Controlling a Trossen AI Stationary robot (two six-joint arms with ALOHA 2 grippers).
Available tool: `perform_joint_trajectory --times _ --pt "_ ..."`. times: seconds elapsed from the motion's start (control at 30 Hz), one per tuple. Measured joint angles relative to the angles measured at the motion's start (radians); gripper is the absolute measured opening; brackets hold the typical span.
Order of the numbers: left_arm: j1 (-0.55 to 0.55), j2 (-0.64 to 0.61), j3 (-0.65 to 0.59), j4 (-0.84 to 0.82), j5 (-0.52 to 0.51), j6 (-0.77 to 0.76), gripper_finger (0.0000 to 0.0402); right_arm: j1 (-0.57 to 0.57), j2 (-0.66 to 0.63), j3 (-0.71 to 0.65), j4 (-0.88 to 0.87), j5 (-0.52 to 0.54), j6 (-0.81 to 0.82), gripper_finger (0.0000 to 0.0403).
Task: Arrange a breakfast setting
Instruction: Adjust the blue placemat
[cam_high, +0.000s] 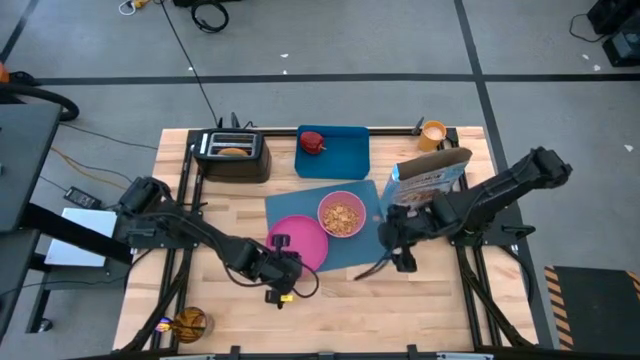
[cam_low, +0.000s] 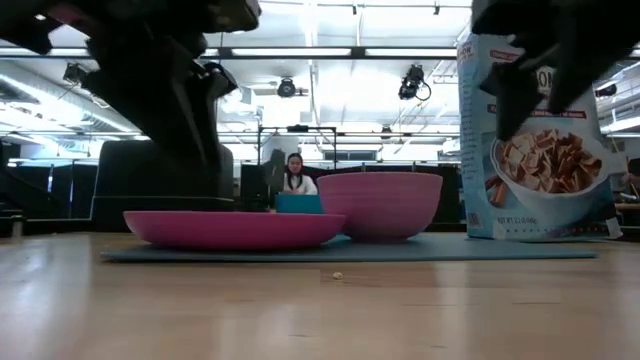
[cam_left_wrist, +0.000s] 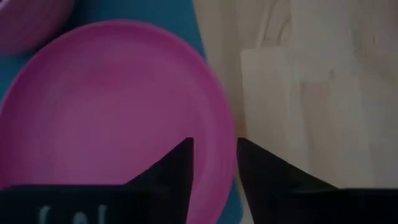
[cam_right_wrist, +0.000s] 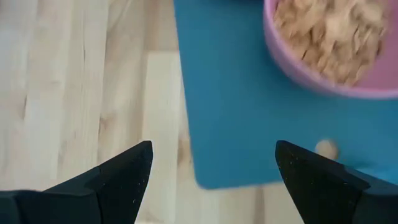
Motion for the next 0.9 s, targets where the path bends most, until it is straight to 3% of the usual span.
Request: perform_joint_trajectory --times 0.37,0.57,0.67,0.8,0.9 --pt "0.058 -0.109 0.011 -0.024 -0.082 0.08 0.0148 0.176 0.055 -0.03 0.008 0.164 0.192 0.0348" --pt "0.066 -0.109 0.01 -0.02 -0.11 0.101 0.0148 0.236 0.026 -0.211 0.289 0.229 0.321 0.0348" --pt "0.064 -0.109 0.006 -0.014 -0.14 0.101 0.0148 0.236 0.024 -0.314 0.426 0.337 0.383 0.0348" --pt "0.065 -0.155 -0.103 0.16 -0.17 0.104 0.0148 0.233 0.046 -0.43 0.605 0.442 0.457 0.0348" --pt "0.088 -0.18 -0.209 0.318 -0.127 0.111 0.0148 0.233 0.072 -0.468 0.699 0.512 0.494 0.0348"
